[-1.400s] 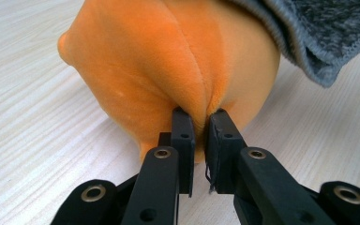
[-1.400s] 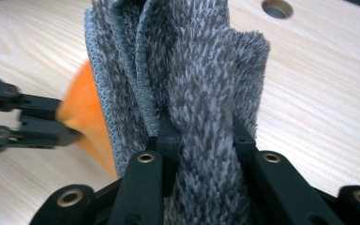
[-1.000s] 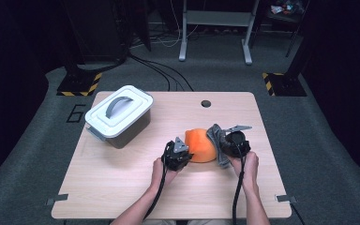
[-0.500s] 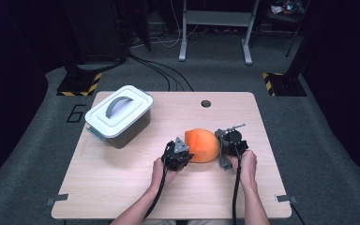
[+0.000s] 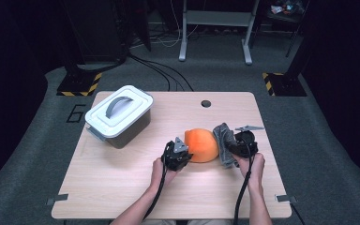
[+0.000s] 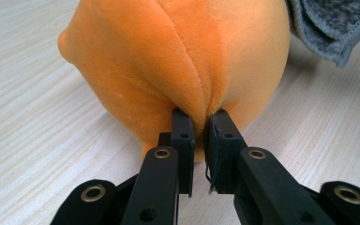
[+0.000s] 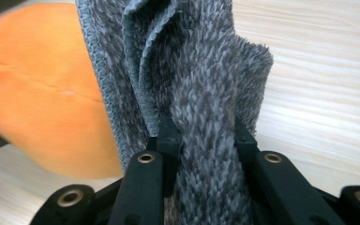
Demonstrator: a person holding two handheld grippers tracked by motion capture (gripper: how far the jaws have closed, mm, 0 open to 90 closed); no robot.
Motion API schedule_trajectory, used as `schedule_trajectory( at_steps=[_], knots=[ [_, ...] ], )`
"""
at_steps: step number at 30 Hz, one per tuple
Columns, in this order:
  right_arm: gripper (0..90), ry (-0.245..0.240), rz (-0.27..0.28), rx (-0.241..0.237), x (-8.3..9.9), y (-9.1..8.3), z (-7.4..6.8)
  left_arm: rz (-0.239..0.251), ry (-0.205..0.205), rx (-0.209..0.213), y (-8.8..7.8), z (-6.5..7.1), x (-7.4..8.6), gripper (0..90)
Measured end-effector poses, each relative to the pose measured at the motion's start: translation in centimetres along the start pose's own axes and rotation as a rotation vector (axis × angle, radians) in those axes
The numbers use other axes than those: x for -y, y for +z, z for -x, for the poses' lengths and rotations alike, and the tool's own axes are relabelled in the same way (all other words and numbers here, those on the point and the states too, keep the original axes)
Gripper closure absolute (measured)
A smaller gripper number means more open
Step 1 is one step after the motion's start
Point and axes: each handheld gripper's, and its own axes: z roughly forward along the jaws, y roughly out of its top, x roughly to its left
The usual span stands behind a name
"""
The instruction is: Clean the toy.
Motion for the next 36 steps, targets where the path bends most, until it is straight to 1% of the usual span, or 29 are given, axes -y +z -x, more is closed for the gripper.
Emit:
schedule_trajectory(
  at_steps=[1,4,8,9,11,13,14,16,17,19,20,21,22,25,27,28,31,32,34,35,36],
  knots=[
    [72.3,-0.008,-0.008,-0.012,-0.1,0.2,-0.3,-0.001,0.001,-0.001,0.0,0.0,0.0,82.2],
    [72.4,-0.034,-0.038,-0.003,-0.2,1.1,-0.8,-0.004,0.003,0.0,0.0,0.0,0.0,82.3],
    [72.6,-0.031,-0.07,0.014,-0.1,2.0,-1.2,-0.003,-0.004,0.007,0.1,0.0,0.0,82.3],
    [72.6,-0.042,-0.075,0.02,-0.1,2.3,-1.0,-0.001,0.0,0.005,0.1,0.1,0.0,82.3],
    [72.6,-0.029,-0.104,0.032,-0.1,2.7,-0.9,0.001,0.006,-0.001,0.1,0.0,0.0,82.3],
    [72.6,-0.026,-0.144,0.059,0.0,3.3,-0.7,-0.004,0.005,0.003,0.1,0.0,0.0,82.3],
    [72.5,-0.044,-0.161,0.075,0.1,3.8,-0.5,-0.001,0.004,0.0,0.1,0.0,0.0,82.3],
    [72.3,-0.063,-0.224,0.107,0.3,4.7,-0.2,-0.002,0.005,-0.001,0.1,0.0,0.0,82.3],
    [72.2,-0.044,-0.232,0.097,0.5,5.0,-0.1,0.0,0.006,0.0,0.1,-0.1,0.0,82.2],
    [72.2,-0.035,-0.227,0.093,0.7,4.9,0.2,-0.005,0.004,-0.001,0.1,-0.2,0.0,82.1],
    [72.3,-0.04,-0.211,0.095,0.7,4.6,0.4,-0.008,0.003,-0.002,0.1,-0.2,0.0,82.0],
    [72.4,-0.041,-0.193,0.105,0.6,4.2,0.5,-0.003,0.002,-0.003,0.1,-0.3,0.0,81.9],
    [72.4,-0.025,-0.181,0.11,0.6,3.5,0.4,-0.002,0.001,-0.001,0.2,-0.3,0.0,81.8],
    [72.5,-0.016,-0.096,0.106,0.3,1.3,0.7,-0.002,-0.002,-0.003,0.2,-0.2,0.0,81.7],
    [72.5,-0.011,-0.036,0.069,0.1,-0.2,0.5,-0.002,-0.002,-0.004,0.2,-0.2,0.0,81.5],
    [72.5,-0.01,-0.017,0.059,0.0,-0.9,0.3,-0.002,-0.002,-0.006,0.2,-0.2,0.0,81.3],
    [72.5,-0.047,0.039,-0.004,-0.5,-2.2,-0.7,-0.006,0.003,-0.006,0.2,-0.2,-0.1,80.2],
    [72.5,-0.071,0.04,-0.006,-0.7,-2.3,-1.2,-0.002,-0.001,-0.002,0.2,-0.2,-0.1,79.8],
    [72.6,-0.094,0.042,-0.032,-1.0,-2.2,-2.2,0.002,-0.001,-0.004,0.2,-0.3,0.0,78.6],
    [72.6,-0.108,0.027,-0.031,-1.2,-1.9,-2.7,0.003,-0.007,-0.001,0.2,-0.2,0.0,77.9],
    [72.6,-0.127,0.021,-0.032,-1.3,-1.5,-3.0,0.0,-0.004,-0.002,0.2,-0.3,0.0,76.7]
  ],
)
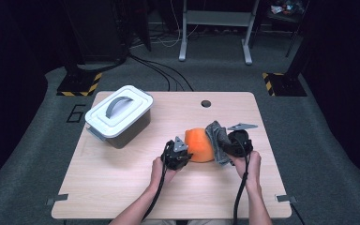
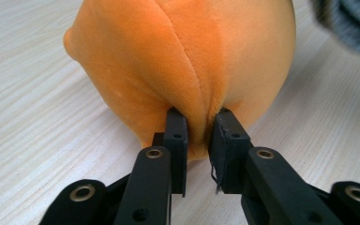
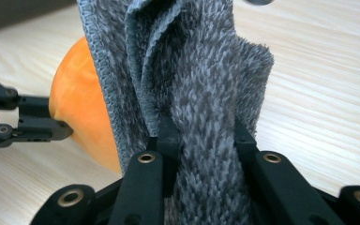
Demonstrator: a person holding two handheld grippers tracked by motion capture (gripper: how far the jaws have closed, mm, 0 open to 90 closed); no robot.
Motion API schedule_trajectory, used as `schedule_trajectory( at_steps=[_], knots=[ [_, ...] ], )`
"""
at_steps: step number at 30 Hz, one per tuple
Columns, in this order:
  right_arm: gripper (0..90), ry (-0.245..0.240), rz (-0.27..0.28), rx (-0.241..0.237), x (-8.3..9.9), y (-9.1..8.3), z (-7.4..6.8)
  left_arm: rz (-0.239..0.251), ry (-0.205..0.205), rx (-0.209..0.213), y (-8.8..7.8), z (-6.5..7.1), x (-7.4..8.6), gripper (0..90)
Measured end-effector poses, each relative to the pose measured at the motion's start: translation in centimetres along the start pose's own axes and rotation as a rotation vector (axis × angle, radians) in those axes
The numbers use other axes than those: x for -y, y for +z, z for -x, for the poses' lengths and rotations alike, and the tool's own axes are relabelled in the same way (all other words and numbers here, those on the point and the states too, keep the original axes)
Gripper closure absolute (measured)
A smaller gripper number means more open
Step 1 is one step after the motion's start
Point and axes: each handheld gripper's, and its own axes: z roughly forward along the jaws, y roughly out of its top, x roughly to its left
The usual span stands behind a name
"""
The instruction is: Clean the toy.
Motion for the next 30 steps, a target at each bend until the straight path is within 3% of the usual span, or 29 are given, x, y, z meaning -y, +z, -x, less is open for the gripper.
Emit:
schedule_trajectory(
  at_steps=[4,10,14,20,30],
  knots=[
    [73.0,-0.014,-0.033,0.012,-0.1,1.9,-0.4,-0.005,0.032,-0.002,-0.1,-0.2,0.0,65.8],
    [73.0,-0.005,-0.03,0.027,-0.4,2.5,0.0,-0.016,0.03,-0.016,-0.1,-0.6,0.4,45.7],
    [72.9,0.013,-0.039,0.036,-0.5,2.7,0.2,-0.022,0.013,-0.034,0.6,-0.7,0.9,39.3],
    [72.9,0.009,-0.033,0.038,-0.5,2.8,0.5,-0.018,0.059,-0.062,1.2,-0.3,0.7,46.1],
    [72.8,0.014,-0.008,0.037,-0.3,2.3,0.4,-0.006,0.052,-0.054,1.2,-0.2,0.6,71.9]
  ],
)
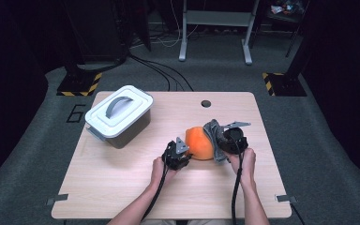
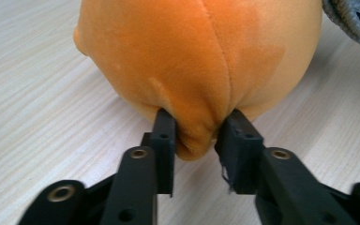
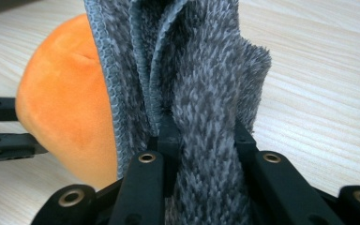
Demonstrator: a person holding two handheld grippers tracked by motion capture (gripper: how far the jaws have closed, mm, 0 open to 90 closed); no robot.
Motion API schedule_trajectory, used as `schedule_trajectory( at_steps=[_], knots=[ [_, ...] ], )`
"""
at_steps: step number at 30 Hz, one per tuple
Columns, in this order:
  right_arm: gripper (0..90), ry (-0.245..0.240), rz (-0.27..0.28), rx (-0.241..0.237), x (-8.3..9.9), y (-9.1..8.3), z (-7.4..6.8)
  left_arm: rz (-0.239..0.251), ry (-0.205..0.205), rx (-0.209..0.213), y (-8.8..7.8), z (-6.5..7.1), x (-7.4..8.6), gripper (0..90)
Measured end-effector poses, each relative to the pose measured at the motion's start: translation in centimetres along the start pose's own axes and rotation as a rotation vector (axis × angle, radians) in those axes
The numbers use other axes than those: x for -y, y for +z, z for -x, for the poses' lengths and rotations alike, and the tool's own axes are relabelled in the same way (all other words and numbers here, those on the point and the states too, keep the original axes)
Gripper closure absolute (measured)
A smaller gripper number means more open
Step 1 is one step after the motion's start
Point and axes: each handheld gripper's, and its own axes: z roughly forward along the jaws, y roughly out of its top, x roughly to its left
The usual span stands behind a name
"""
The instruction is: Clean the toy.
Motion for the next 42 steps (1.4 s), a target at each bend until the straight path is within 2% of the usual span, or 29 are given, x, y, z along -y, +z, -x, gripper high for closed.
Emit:
schedule_trajectory(
  at_steps=[3,7,13,14,17,19,23,24,26,31,34,36,42],
  knots=[
    [72.8,-0.006,0.015,0.011,0.0,-0.8,-0.1,-0.002,-0.008,0.021,-0.4,0.1,-0.2,75.2],
    [72.6,-0.019,0.031,-0.009,-0.4,-2.1,-0.9,0.016,-0.05,0.059,-1.3,0.2,-0.7,77.1],
    [72.4,-0.08,0.033,-0.03,-1.9,-3.5,-3.2,0.015,-0.026,0.082,-1.9,0.6,-1.3,77.2],
    [72.4,-0.112,0.031,-0.035,-2.2,-3.4,-3.4,0.014,-0.028,0.081,-1.9,0.7,-1.3,77.2],
    [72.1,-0.151,0.003,-0.037,-2.8,-3.0,-4.7,0.013,-0.011,0.085,-2.0,0.8,-1.4,77.1],
    [71.8,-0.182,-0.026,-0.04,-3.1,-2.4,-5.4,0.019,-0.017,0.078,-1.9,1.0,-1.4,77.1],
    [71.9,-0.224,-0.062,0.006,-2.9,-1.4,-6.0,0.019,-0.015,0.075,-1.8,1.0,-1.3,77.0],
    [72.0,-0.208,-0.052,0.008,-2.9,-1.3,-6.1,0.014,-0.006,0.072,-1.9,0.9,-1.3,77.0],
    [71.9,-0.205,-0.055,0.009,-2.8,-1.3,-5.9,0.014,-0.004,0.075,-1.9,0.8,-1.2,77.0],
    [71.9,-0.183,-0.046,0.016,-2.5,-1.4,-5.2,0.023,-0.03,0.079,-1.8,0.9,-1.2,76.9],
    [71.9,-0.156,-0.046,0.026,-2.2,-1.4,-4.3,0.018,-0.024,0.08,-1.8,0.7,-1.1,76.9],
    [71.9,-0.132,-0.05,0.032,-1.9,-1.4,-3.6,0.025,-0.037,0.082,-1.8,0.7,-1.0,76.9],
    [71.9,-0.055,-0.07,0.055,-0.6,-0.7,-1.0,0.021,-0.035,0.079,-1.7,0.6,-0.8,76.9]
  ],
)
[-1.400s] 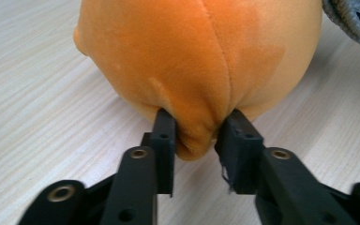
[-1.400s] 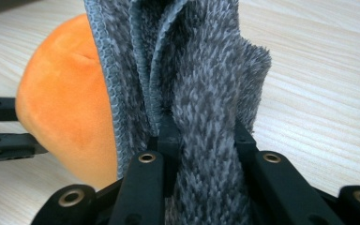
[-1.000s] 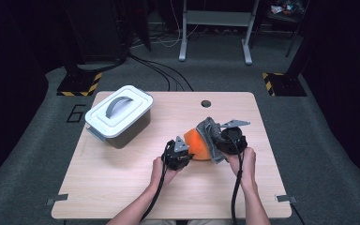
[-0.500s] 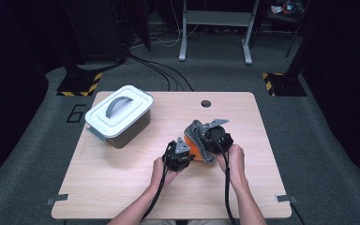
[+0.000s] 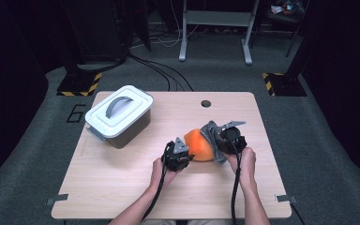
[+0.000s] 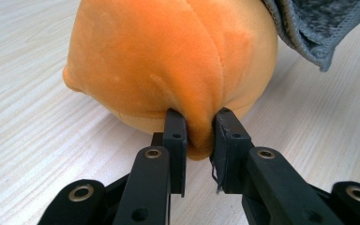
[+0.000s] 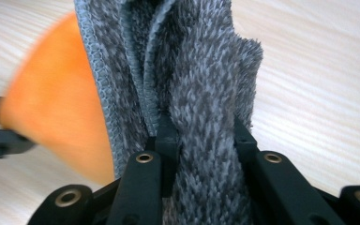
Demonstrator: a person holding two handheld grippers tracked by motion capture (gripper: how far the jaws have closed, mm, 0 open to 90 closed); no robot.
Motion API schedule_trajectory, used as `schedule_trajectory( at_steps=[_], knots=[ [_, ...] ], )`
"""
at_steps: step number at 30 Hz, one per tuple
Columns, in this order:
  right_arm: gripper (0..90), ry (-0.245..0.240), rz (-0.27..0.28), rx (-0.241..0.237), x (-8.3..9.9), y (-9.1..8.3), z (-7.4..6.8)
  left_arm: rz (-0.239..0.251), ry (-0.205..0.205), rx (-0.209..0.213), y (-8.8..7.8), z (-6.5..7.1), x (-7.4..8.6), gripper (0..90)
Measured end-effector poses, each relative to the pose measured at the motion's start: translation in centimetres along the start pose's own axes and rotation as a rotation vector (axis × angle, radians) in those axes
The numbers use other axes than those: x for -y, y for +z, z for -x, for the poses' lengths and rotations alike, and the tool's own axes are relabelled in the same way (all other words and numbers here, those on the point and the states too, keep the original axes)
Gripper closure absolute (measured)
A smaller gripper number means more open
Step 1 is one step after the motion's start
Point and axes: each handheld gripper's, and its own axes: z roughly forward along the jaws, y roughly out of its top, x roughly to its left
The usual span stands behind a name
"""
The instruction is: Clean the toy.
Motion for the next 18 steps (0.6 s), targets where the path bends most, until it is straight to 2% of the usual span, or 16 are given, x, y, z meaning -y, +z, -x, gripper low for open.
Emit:
schedule_trajectory(
  at_steps=[5,6,10,12,14,16,17,18],
  knots=[
    [71.8,0.039,-0.044,0.015,0.8,1.2,1.7,0.0,-0.006,0.001,0.0,-0.1,0.0,76.9],
    [71.8,0.055,-0.049,0.003,1.0,1.4,1.9,-0.004,-0.003,0.001,0.0,-0.1,0.0,76.9],
    [71.8,0.055,-0.021,-0.011,1.0,0.7,2.1,-0.007,-0.004,0.002,0.0,-0.1,0.0,76.8],
    [71.8,0.045,0.004,-0.008,0.6,-0.1,1.7,-0.006,-0.006,0.003,0.0,-0.2,0.1,76.8],
    [71.8,0.035,0.033,-0.029,0.1,-1.1,0.8,-0.004,0.003,0.001,0.1,-0.1,0.1,76.8],
    [71.8,-0.004,0.059,-0.035,-0.6,-1.8,-0.3,-0.003,0.004,0.0,0.1,-0.1,0.1,76.8],
    [71.8,-0.036,0.071,-0.053,-0.9,-2.0,-0.9,-0.014,0.014,-0.004,0.0,-0.1,0.1,76.8],
    [71.8,-0.041,0.073,-0.067,-1.2,-2.3,-1.6,-0.015,0.014,-0.002,0.0,-0.1,0.1,76.8]
  ],
)
